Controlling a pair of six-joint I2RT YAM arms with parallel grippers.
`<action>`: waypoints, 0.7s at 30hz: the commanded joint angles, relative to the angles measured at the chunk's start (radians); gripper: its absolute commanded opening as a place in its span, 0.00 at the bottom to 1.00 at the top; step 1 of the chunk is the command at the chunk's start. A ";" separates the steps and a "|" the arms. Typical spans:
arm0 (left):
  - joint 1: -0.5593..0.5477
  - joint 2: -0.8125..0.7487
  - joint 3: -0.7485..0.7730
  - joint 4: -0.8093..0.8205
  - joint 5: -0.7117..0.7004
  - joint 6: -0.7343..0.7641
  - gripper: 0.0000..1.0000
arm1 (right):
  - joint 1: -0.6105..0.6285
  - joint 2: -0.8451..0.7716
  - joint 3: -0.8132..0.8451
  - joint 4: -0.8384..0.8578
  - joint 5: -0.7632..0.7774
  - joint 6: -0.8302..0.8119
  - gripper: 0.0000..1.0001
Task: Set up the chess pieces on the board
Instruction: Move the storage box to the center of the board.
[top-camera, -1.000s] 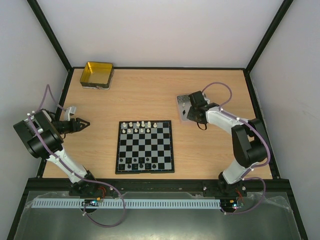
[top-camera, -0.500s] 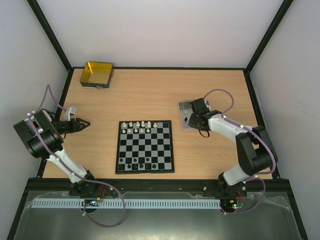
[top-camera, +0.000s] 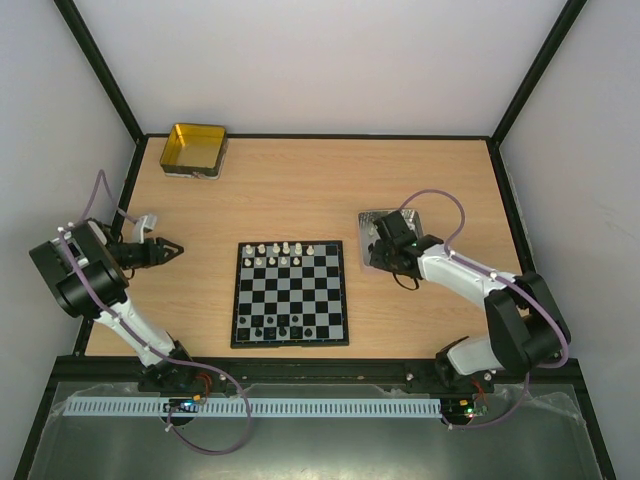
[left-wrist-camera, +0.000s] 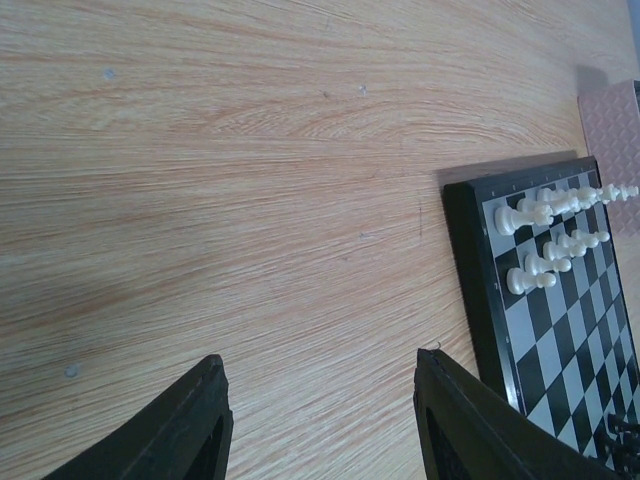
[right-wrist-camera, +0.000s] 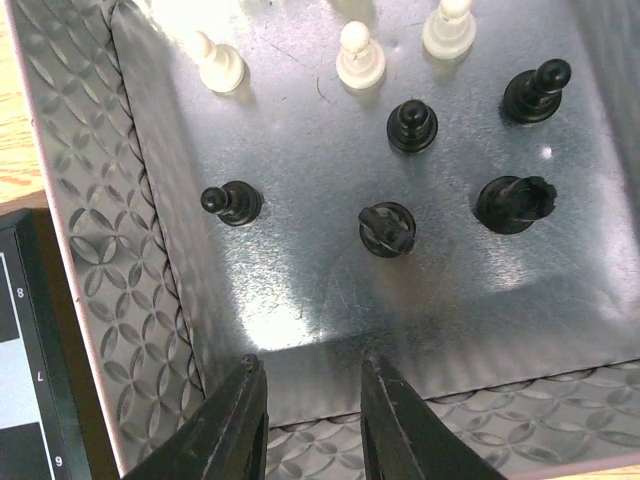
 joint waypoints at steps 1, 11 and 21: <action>-0.012 -0.038 -0.019 -0.011 0.006 -0.003 0.51 | 0.005 -0.019 -0.009 -0.022 0.003 0.025 0.26; -0.014 -0.052 -0.026 -0.012 -0.010 0.003 0.51 | 0.030 -0.096 -0.098 -0.014 -0.025 0.065 0.25; -0.037 -0.066 -0.007 -0.014 -0.002 -0.020 0.51 | 0.159 -0.162 -0.180 -0.004 -0.028 0.162 0.25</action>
